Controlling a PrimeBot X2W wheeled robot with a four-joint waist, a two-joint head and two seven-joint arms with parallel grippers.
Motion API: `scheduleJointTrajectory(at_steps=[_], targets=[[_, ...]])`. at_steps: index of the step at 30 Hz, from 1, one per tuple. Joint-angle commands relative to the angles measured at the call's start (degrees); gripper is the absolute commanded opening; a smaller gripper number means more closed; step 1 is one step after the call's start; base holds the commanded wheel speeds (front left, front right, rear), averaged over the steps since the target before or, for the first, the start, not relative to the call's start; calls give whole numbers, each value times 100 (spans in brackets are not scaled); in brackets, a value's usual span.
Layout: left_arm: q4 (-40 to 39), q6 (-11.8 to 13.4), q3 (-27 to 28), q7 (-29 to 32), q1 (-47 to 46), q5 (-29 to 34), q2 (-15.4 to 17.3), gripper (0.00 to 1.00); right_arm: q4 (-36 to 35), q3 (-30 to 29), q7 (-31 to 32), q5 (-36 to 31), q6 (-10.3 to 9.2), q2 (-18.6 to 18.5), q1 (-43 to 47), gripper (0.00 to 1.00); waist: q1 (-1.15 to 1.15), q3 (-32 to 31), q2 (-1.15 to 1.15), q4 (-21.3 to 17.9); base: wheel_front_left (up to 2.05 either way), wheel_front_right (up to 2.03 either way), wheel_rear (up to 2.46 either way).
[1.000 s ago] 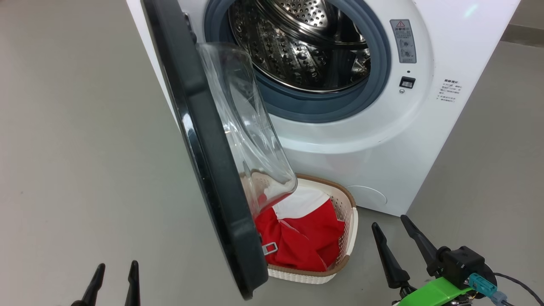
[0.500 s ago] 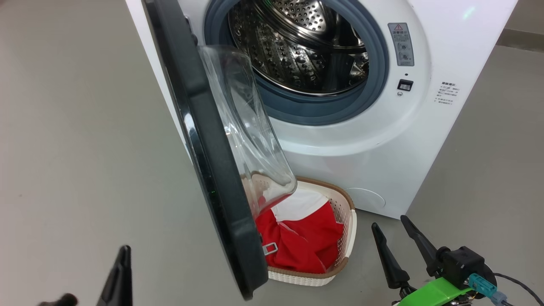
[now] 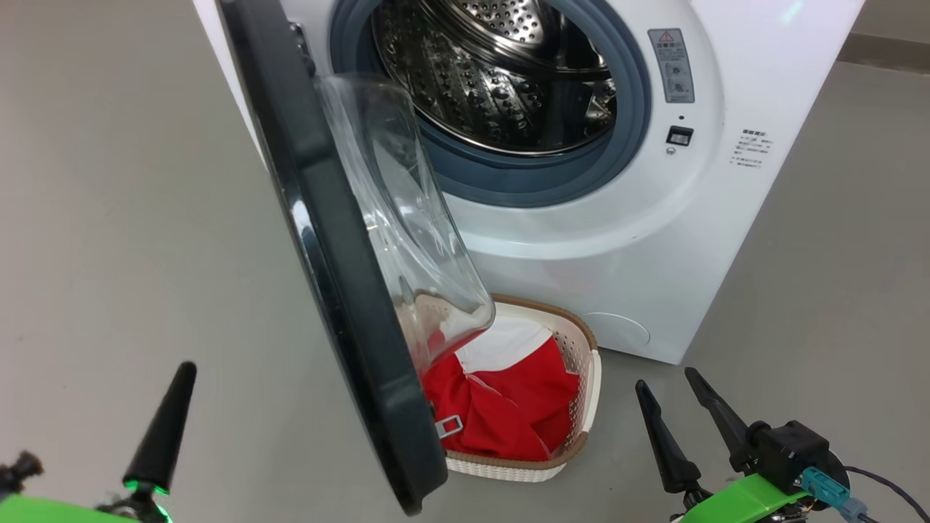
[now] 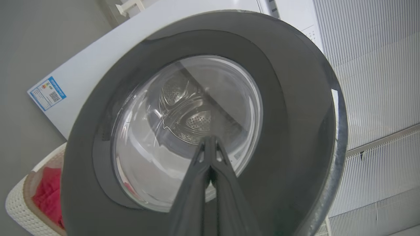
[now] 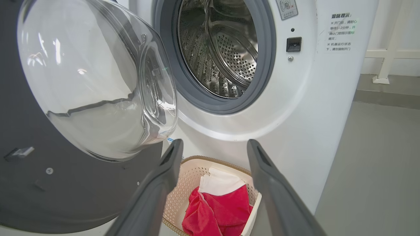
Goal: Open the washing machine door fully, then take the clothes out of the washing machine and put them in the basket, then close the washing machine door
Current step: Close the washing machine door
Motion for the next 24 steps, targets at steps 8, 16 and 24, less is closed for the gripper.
scheduleJointTrajectory(at_steps=[8, 16, 24], targets=[[-576, -33, 573, 2458, -133, -1097, 340, 0, -174, 77, -37, -8, 26, 3, -248, 100, 0, 179, 0, -173, 0, 0, 0], [-627, -33, 789, 3668, -302, -798, -244, 0, -198, 49, -37, -11, 26, 3, -324, 100, 0, 302, 0, -324, 0, 0, 0], [-597, -33, 903, 4119, -565, -494, -735, 0, -215, 38, -37, 8, 26, 3, -397, 100, 0, 412, 0, -485, 0, 0, 0]])
